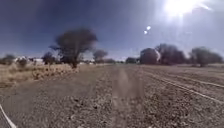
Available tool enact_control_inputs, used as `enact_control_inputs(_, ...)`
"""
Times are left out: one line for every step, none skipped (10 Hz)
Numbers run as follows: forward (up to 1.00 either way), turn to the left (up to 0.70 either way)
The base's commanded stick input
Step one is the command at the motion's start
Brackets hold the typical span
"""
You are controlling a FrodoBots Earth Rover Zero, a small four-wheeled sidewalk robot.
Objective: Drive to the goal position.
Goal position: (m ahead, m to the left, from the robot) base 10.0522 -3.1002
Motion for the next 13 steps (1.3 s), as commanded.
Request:
enact_control_inputs(0.7, 0.0)
enact_control_inputs(0.7, 0.0)
enact_control_inputs(0.7, 0.0)
enact_control_inputs(0.7, 0.0)
enact_control_inputs(0.7, 0.0)
enact_control_inputs(0.7, 0.0)
enact_control_inputs(0.7, 0.0)
enact_control_inputs(0.7, 0.0)
enact_control_inputs(0.7, 0.0)
enact_control_inputs(0.7, -0.03)
enact_control_inputs(0.7, -0.19)
enact_control_inputs(0.7, -0.34)
enact_control_inputs(0.7, -0.22)
